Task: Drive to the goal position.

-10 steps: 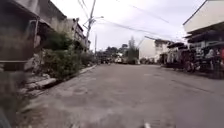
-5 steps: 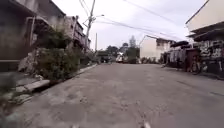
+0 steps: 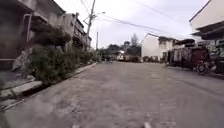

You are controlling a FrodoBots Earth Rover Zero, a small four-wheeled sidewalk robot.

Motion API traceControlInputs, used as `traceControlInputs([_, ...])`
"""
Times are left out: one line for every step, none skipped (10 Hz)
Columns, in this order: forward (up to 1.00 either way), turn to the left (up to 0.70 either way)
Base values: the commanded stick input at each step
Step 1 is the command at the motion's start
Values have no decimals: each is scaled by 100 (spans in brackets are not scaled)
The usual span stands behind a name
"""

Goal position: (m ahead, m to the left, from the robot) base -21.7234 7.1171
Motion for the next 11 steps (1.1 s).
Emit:
traceControlInputs([70, 0])
traceControlInputs([70, 0])
traceControlInputs([70, 0])
traceControlInputs([70, 0])
traceControlInputs([70, 0])
traceControlInputs([70, 0])
traceControlInputs([70, 0])
traceControlInputs([70, 0])
traceControlInputs([70, 0])
traceControlInputs([70, 0])
traceControlInputs([70, 0])
